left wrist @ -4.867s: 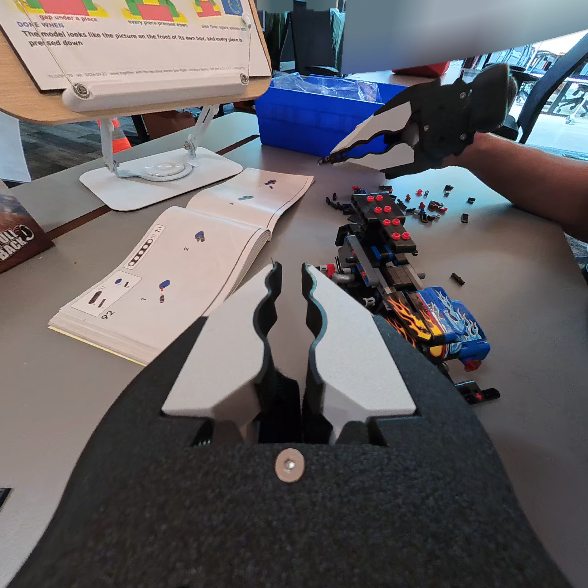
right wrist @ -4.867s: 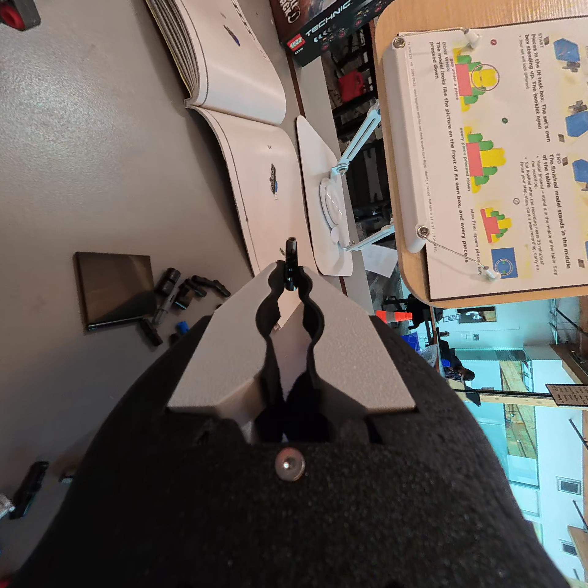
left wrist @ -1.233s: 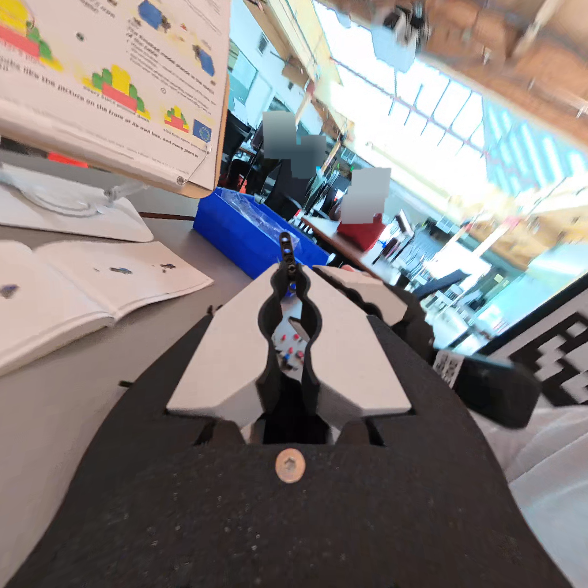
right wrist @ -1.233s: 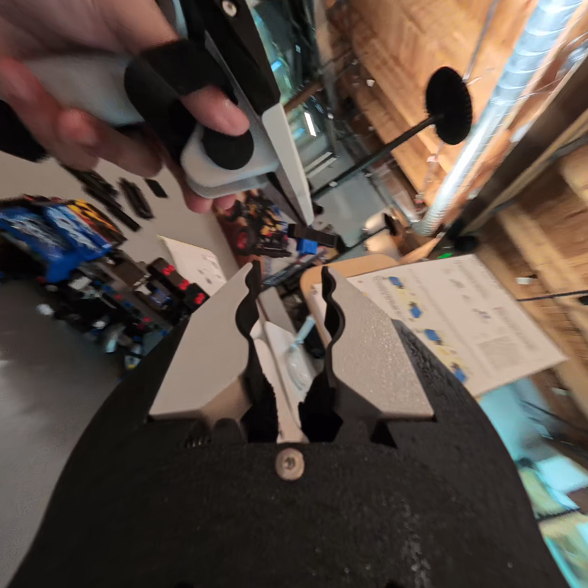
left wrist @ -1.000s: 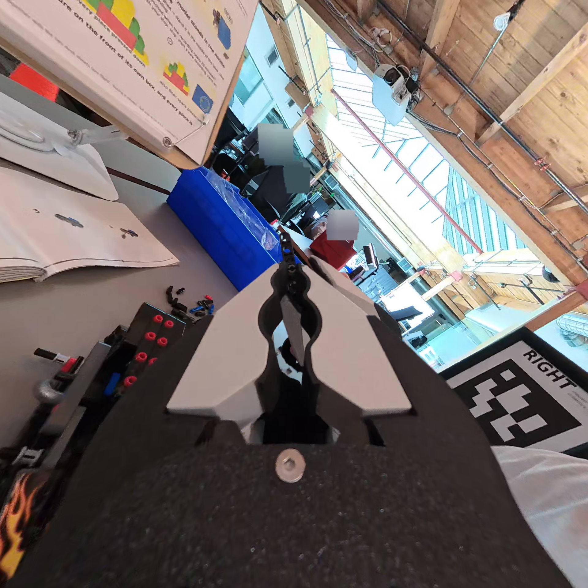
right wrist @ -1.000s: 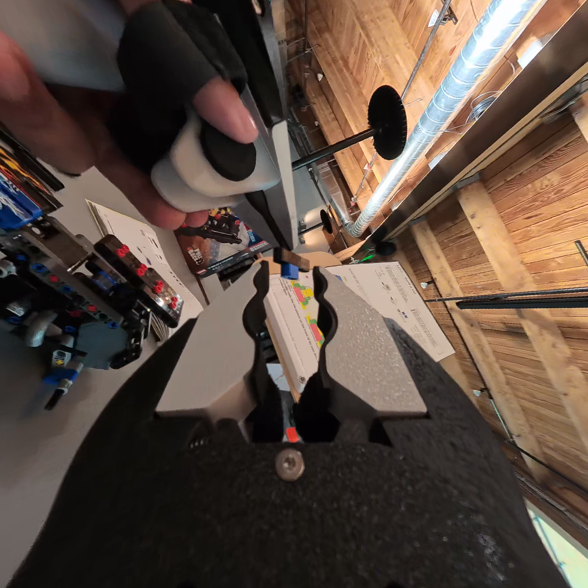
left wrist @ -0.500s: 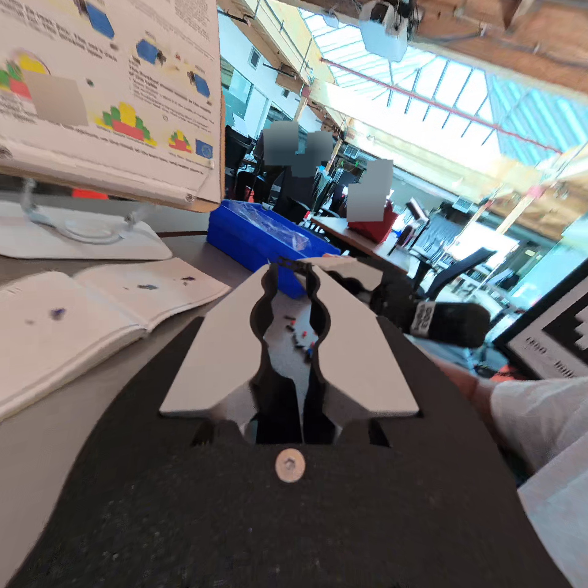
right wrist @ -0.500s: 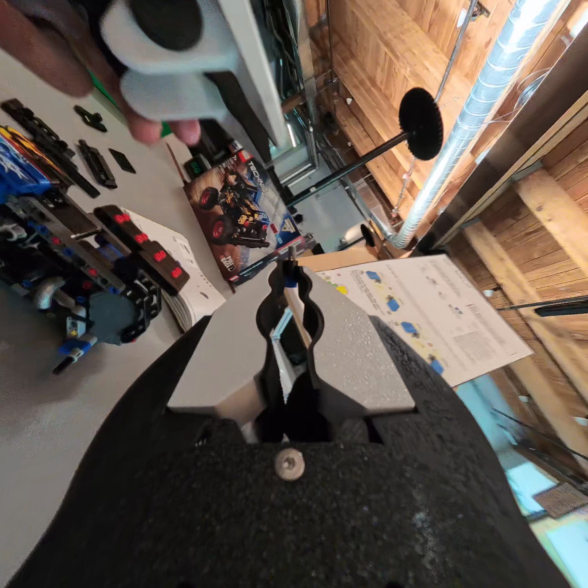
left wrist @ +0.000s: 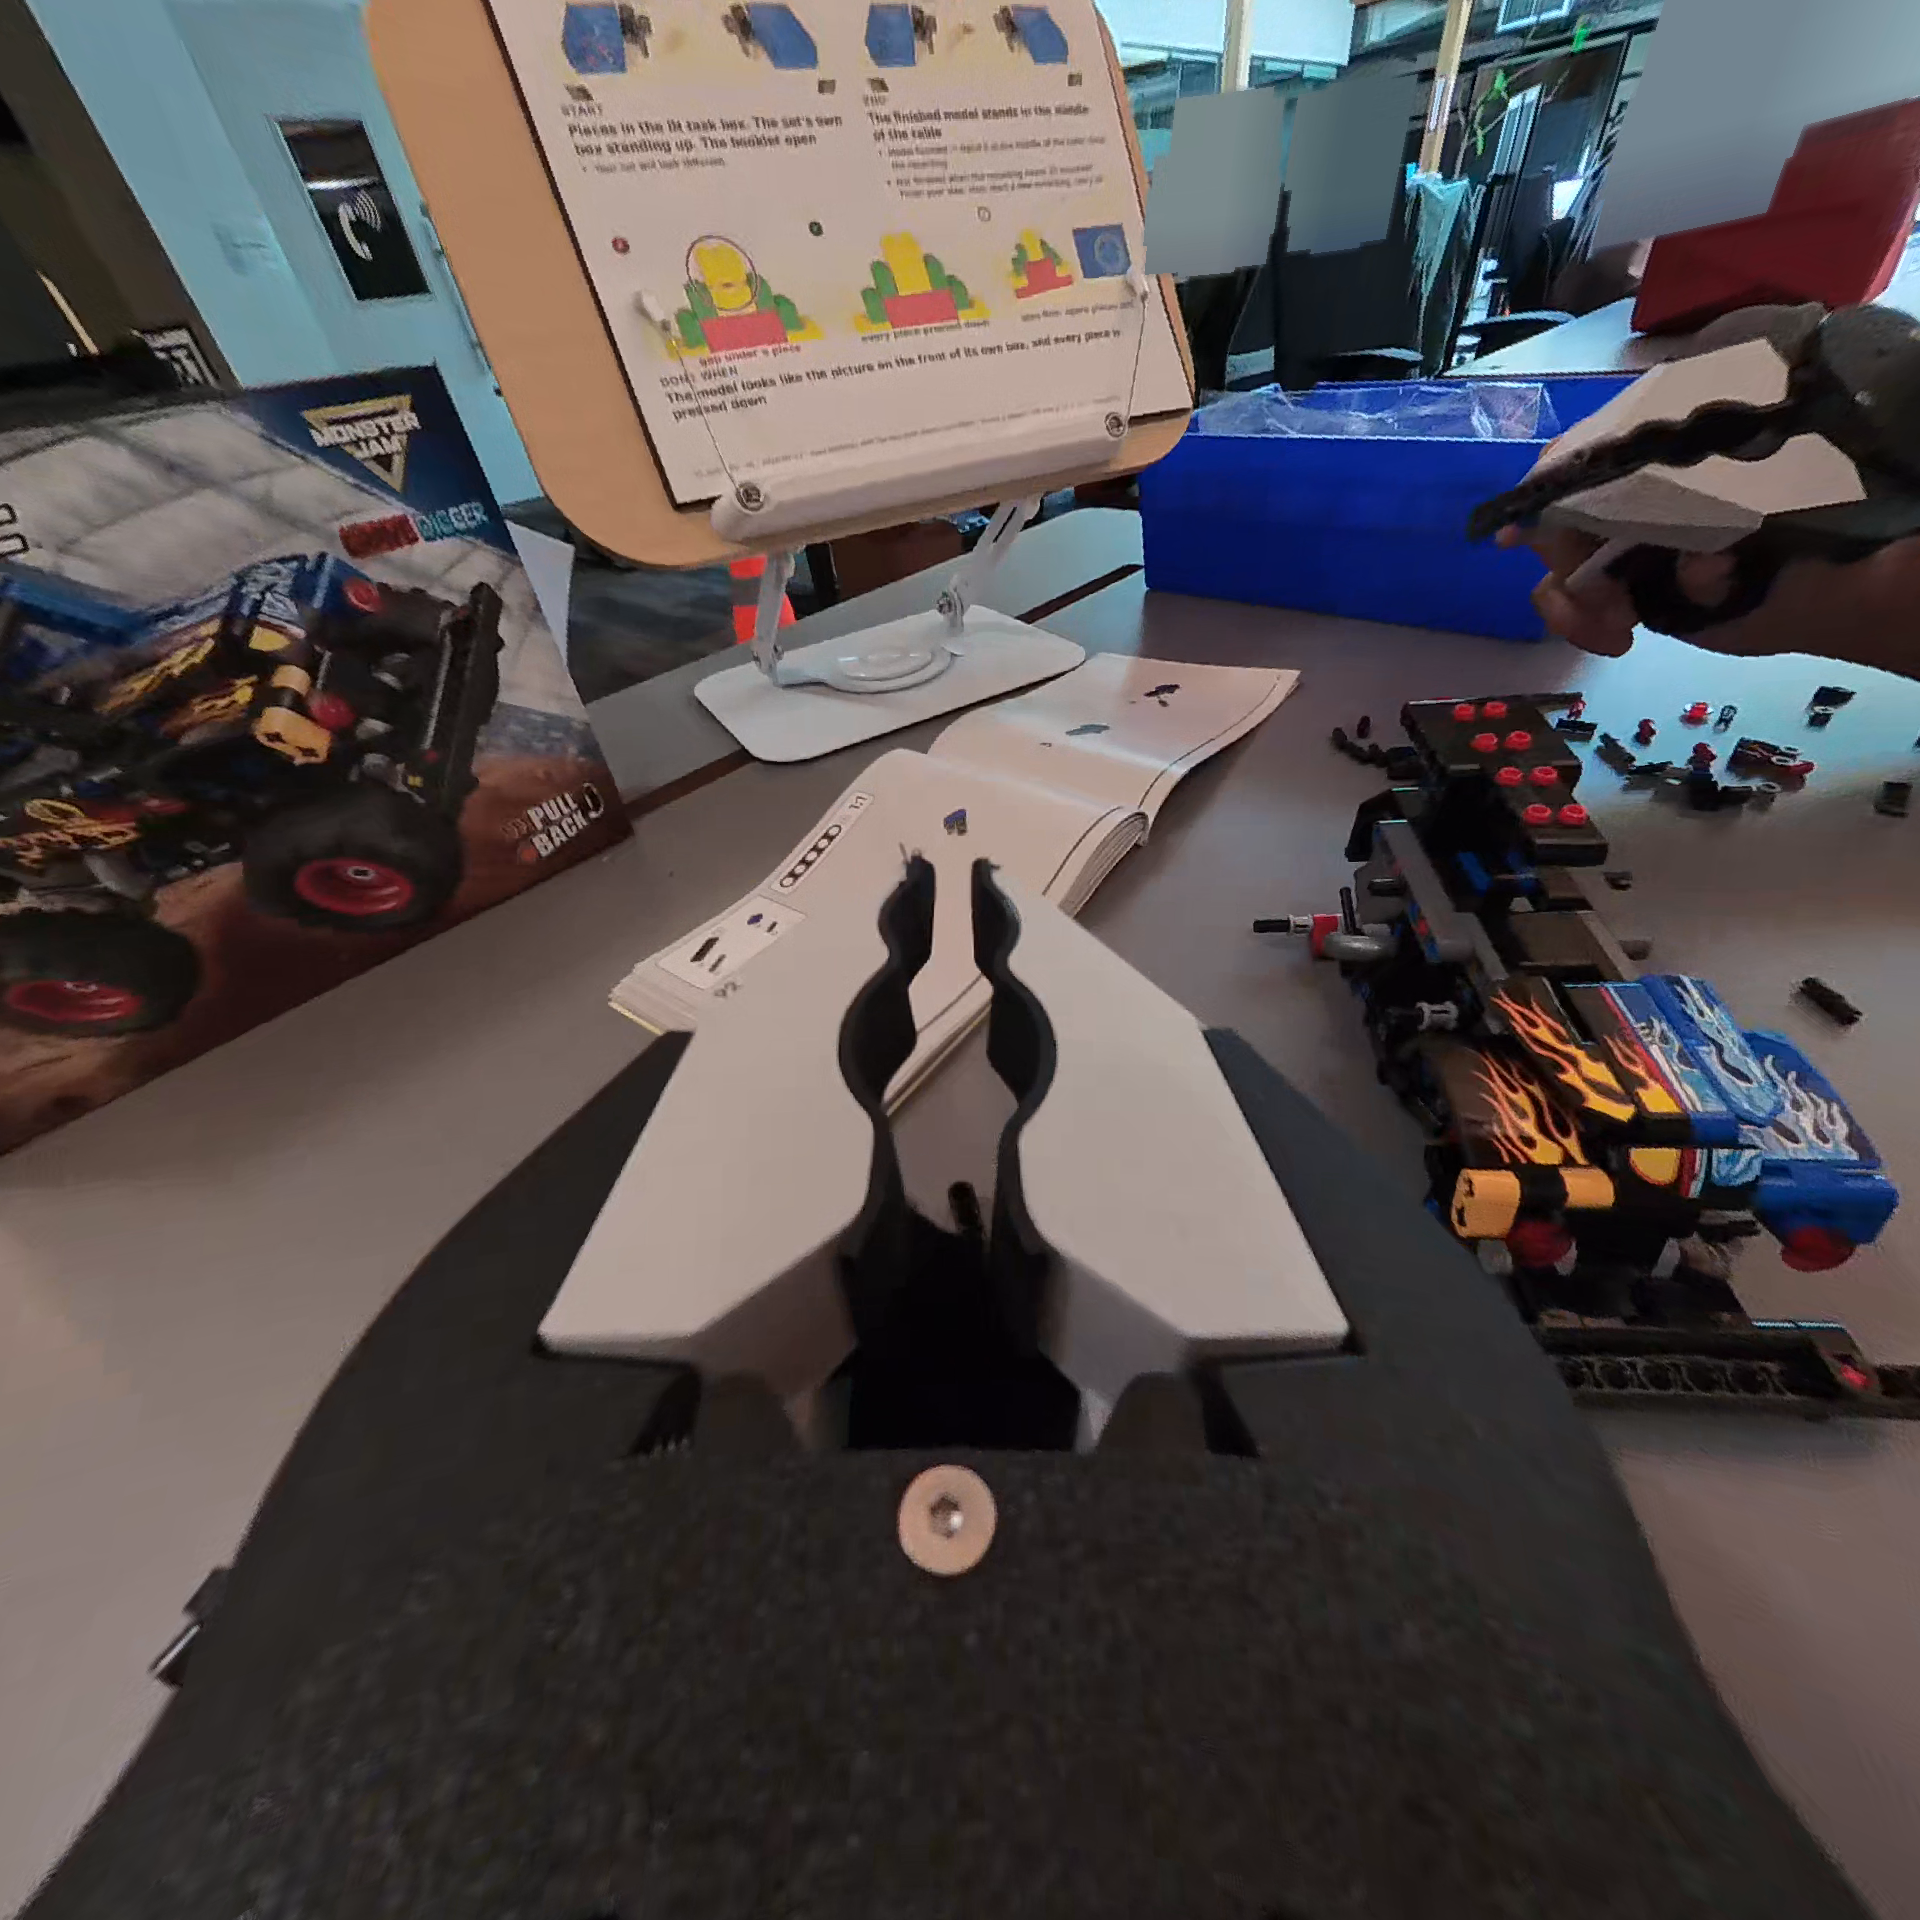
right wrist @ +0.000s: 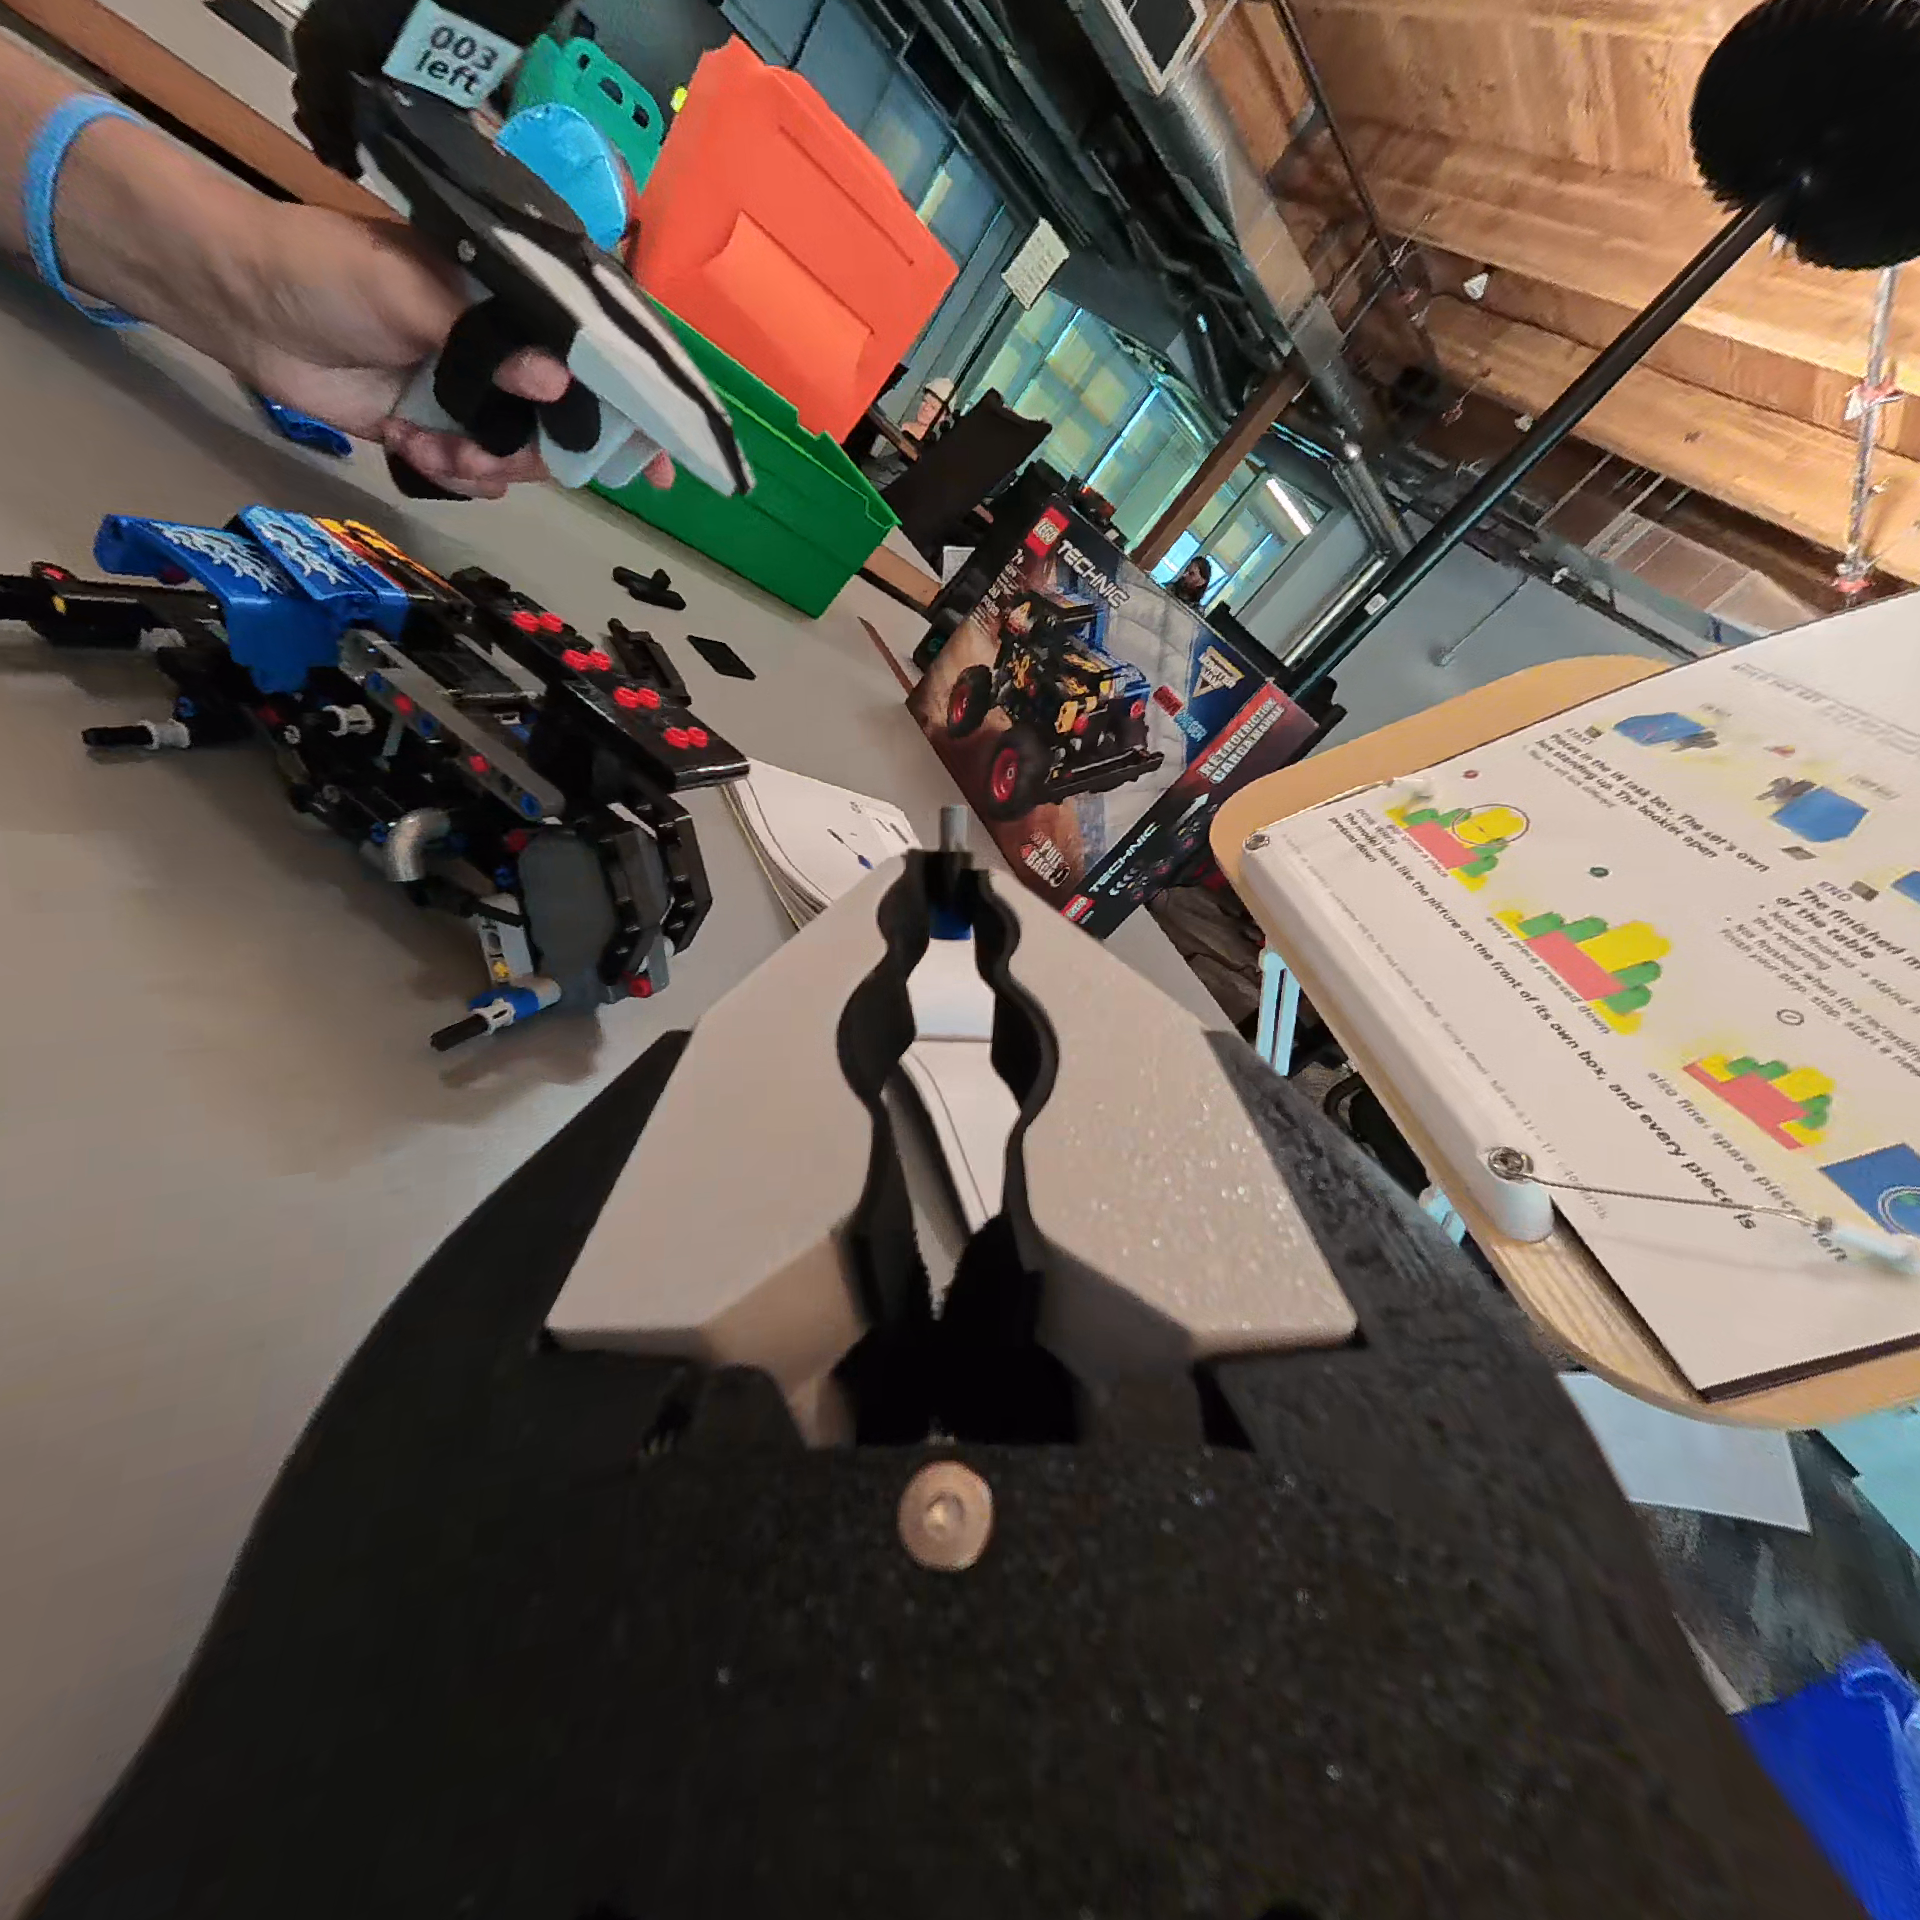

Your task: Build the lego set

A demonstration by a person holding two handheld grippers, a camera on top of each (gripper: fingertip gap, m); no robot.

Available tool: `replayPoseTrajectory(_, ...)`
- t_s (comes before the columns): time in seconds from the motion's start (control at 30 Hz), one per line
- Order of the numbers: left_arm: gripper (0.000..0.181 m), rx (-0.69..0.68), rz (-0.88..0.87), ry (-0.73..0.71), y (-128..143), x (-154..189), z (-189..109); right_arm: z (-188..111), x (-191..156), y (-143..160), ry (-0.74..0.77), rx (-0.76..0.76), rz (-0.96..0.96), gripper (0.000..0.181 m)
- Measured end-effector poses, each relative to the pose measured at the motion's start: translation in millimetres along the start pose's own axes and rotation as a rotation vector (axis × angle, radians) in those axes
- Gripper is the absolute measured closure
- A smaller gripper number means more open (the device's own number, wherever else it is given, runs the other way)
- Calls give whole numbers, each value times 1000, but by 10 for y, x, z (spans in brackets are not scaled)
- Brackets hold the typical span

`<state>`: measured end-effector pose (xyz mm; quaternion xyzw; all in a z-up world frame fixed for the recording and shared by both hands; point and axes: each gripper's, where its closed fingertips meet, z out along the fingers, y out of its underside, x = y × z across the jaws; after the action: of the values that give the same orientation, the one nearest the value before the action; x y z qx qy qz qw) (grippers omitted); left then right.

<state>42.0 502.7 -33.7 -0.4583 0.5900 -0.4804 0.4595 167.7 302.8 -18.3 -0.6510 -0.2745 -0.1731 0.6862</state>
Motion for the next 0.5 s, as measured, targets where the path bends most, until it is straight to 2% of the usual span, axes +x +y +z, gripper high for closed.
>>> replayPoseTrajectory(0.13,176,-27,-37,58,33,142,5,24,-34,44,4,-40,-51,174)
replayPoseTrajectory(0.23,176,-30,-40,44,-8,131,-24,29,-18,31,24,-47,-52,174)
replayPoseTrajectory(0.37,178,2,-91,19,-94,45,-79,5,-25,-40,-15,-30,97,174)
replayPoseTrajectory(0.5,178,-21,-142,27,-24,6,-57,-19,26,-91,-33,13,214,174)
